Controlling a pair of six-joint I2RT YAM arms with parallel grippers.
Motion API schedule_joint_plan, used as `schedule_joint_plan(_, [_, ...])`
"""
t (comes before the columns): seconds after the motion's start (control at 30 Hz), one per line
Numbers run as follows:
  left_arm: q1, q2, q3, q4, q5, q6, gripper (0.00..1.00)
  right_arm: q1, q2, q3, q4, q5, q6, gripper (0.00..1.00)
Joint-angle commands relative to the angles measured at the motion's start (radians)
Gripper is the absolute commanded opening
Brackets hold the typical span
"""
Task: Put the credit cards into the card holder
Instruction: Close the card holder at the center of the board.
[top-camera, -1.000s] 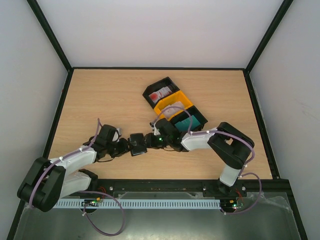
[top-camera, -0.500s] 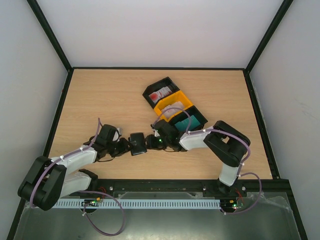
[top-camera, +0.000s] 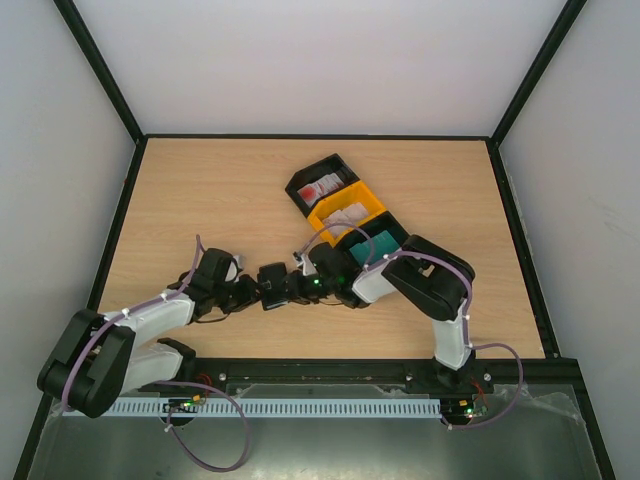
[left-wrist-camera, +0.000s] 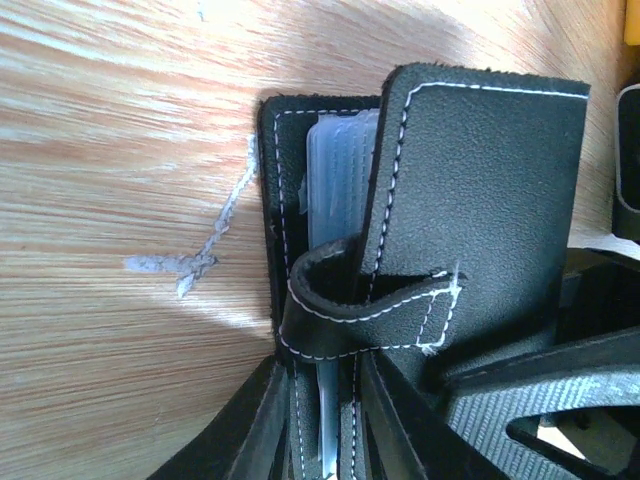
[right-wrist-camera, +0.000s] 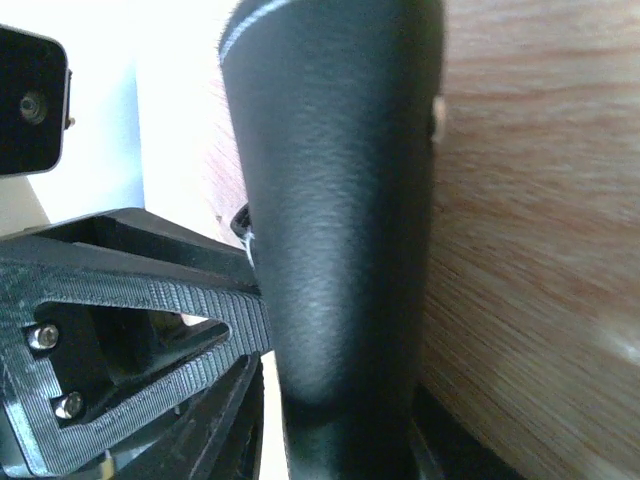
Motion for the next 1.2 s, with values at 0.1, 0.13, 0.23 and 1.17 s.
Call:
schedule_joint_plan(0.1, [0.000,0.015,-0.023,-0.062,-0.052,0.005,0.25,0.008,-0.013,-0.003,0.090,-0.009,0.027,0.13])
schedule_joint_plan(0.13, [0.000,0.004,-0.018,-0.068,-0.052,0.005,0.26,0.008,-0.026,0.004,0.043,0.016,0.002,0.09])
schedule_joint_plan(0.23, [0.000,-0.072,0.013,-0.124,-0.100,0.007,0.34,0.008,-0.082,0.048,-0.199,0.123,-0.125,0.02])
schedule_joint_plan(1.17, [0.004,-0.314,0.334,-0.292,-0.409,0.075,0.67,0.169,-0.167,0.486,-1.520,1.152,-0.317,0.06])
